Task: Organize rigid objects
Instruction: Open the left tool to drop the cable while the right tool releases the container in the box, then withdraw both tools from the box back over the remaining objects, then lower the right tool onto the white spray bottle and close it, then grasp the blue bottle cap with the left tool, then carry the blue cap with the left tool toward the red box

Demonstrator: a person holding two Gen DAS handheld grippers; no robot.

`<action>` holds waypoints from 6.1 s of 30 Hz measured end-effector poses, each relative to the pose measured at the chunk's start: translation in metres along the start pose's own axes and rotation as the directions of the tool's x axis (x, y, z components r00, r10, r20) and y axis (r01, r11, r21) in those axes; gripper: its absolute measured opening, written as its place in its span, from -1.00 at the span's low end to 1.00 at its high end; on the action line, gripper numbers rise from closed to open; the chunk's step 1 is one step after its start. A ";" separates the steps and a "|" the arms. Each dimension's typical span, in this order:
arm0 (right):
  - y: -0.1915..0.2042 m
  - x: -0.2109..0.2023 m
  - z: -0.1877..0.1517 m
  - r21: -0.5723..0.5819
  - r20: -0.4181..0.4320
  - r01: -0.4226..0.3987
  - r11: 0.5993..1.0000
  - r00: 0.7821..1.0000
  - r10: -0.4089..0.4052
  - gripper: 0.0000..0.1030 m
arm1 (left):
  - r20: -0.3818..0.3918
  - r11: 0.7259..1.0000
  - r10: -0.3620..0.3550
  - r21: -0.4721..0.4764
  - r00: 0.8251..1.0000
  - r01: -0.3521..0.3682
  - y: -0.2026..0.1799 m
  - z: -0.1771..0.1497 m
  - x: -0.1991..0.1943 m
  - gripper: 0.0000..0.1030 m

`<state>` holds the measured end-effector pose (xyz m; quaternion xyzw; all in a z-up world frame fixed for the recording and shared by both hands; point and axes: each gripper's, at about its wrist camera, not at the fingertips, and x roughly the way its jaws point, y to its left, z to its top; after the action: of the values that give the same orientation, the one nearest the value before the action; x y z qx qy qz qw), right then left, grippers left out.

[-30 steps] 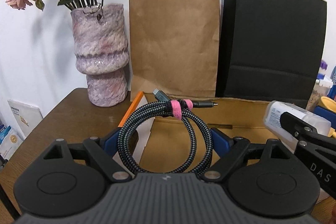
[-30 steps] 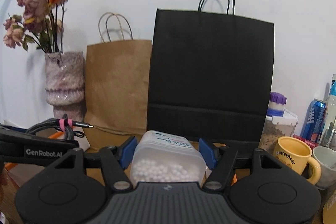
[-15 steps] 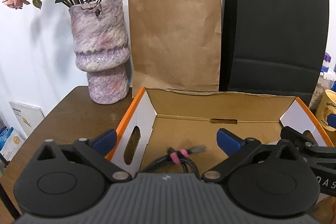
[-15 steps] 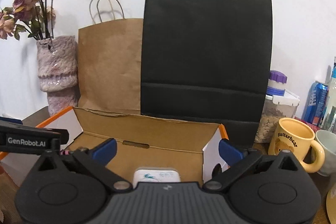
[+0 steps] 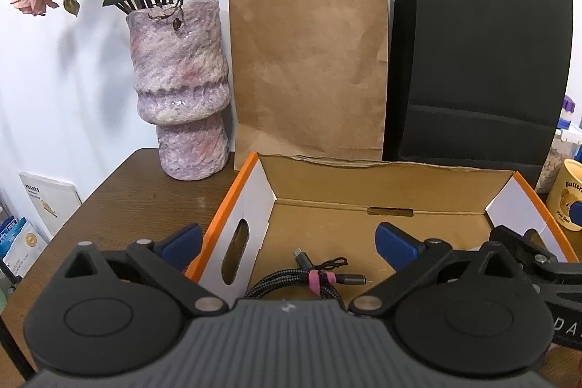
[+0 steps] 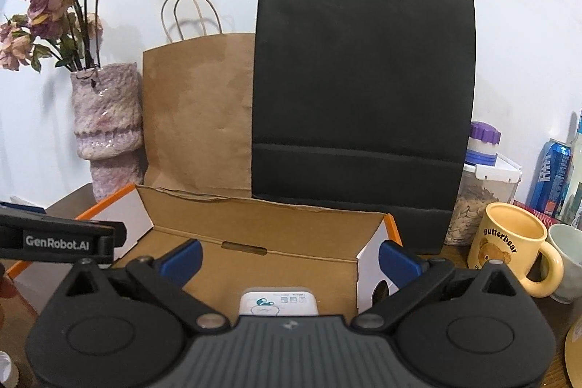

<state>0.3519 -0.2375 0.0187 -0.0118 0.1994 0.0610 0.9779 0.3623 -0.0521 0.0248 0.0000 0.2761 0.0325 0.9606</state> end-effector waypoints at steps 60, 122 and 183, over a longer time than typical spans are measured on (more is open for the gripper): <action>0.013 -0.196 -0.092 -0.048 -0.054 -0.040 0.998 0.998 0.038 1.00 | 0.050 0.995 -0.093 0.051 0.994 0.091 0.039 -0.109 -0.187 1.00; 0.020 -0.146 -0.126 -0.119 -0.166 -0.152 0.981 0.977 0.131 0.90 | -0.039 0.995 -0.081 0.055 0.996 0.083 0.061 -0.157 -0.163 1.00; 0.006 -0.180 -0.120 -0.026 -0.026 -0.068 0.997 0.997 0.067 0.90 | -0.049 0.982 -0.119 0.145 0.992 0.125 0.023 -0.159 -0.127 0.06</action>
<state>0.1401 -0.2577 -0.0207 -0.0192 0.2110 0.0967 0.9725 0.1696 -0.0403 -0.0419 0.0535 0.2965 -0.0468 0.9524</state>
